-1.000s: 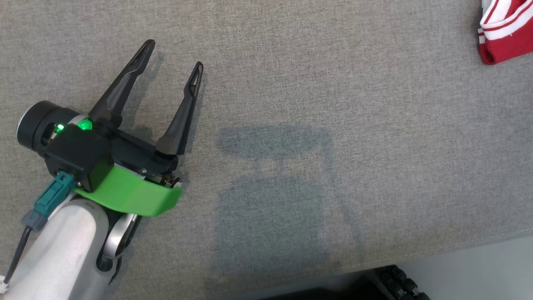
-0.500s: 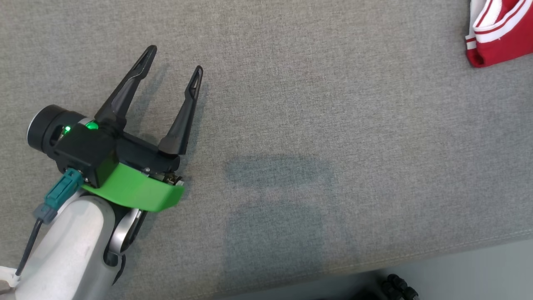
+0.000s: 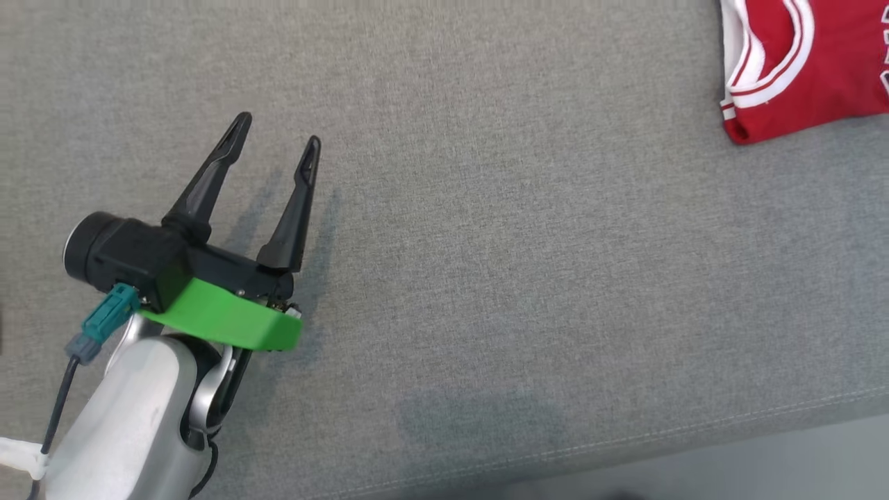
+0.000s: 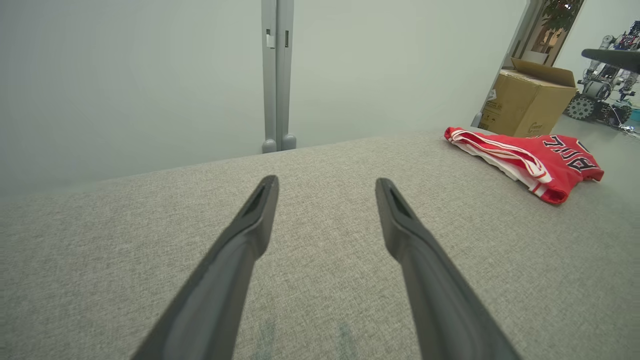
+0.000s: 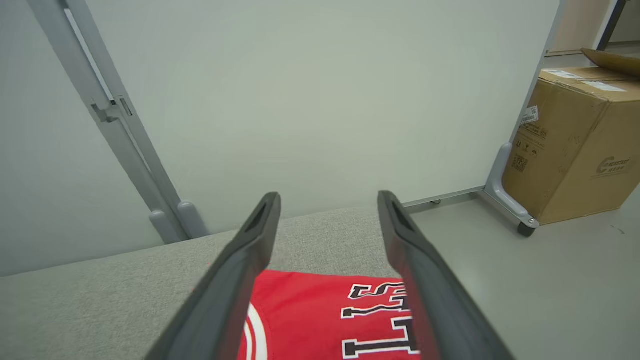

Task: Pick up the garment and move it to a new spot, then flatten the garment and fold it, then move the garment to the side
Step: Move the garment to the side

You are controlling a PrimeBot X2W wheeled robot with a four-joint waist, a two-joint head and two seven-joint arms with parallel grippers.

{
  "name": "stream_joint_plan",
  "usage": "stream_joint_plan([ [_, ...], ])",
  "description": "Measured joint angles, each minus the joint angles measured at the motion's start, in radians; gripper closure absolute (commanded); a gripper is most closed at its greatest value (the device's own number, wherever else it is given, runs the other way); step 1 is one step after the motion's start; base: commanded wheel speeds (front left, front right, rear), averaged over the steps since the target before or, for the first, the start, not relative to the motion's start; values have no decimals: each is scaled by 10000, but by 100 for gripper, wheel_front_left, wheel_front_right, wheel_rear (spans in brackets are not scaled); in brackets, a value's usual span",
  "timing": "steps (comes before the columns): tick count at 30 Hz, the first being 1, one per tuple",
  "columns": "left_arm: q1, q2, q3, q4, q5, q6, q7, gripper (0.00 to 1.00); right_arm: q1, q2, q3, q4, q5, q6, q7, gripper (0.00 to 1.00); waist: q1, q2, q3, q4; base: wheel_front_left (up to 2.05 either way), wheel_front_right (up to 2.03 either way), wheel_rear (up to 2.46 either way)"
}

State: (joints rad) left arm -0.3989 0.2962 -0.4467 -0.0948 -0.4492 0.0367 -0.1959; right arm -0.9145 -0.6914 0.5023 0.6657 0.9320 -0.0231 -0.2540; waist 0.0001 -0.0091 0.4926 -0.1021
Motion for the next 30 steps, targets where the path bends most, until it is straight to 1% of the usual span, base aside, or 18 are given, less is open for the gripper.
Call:
stream_joint_plan([
  [5, 362, -159, 230, 460, -301, 86, -163, 0, 80, 318, -282, -865, -441, 178, -8, 0, 0, 0, -645, 60, 0, 0, 0],
  [7, 597, -339, 236, 675, -410, 90, -174, 0, 572, 477, -495, -1195, -619, 228, -8, 0, 0, 0, -1036, 132, 0, 0, 0],
  [10, 834, -389, 251, 905, -493, 173, -253, 0, 1251, 644, -633, -1501, -759, 234, -8, 0, 0, 0, -1429, 245, 0, 0, 0],
  [15, 1164, -585, 261, 1204, -629, 182, -267, 0, 2235, 970, -788, -2096, -926, 290, -8, 0, 0, 0, -2062, 517, 0, 0, 0],
  [24, 1907, -725, 280, 1751, -867, 301, -343, 0, 4354, 1760, -1032, -3003, -986, 330, -8, 0, -1, 0, -3184, 1225, 0, 0, 0],
  [30, 2488, -880, 531, 2065, -1037, 508, -347, 0, 5738, 2322, -982, -3607, -1164, 303, -8, 0, -1, 0, -3967, 1717, 0, 0, 0],
])
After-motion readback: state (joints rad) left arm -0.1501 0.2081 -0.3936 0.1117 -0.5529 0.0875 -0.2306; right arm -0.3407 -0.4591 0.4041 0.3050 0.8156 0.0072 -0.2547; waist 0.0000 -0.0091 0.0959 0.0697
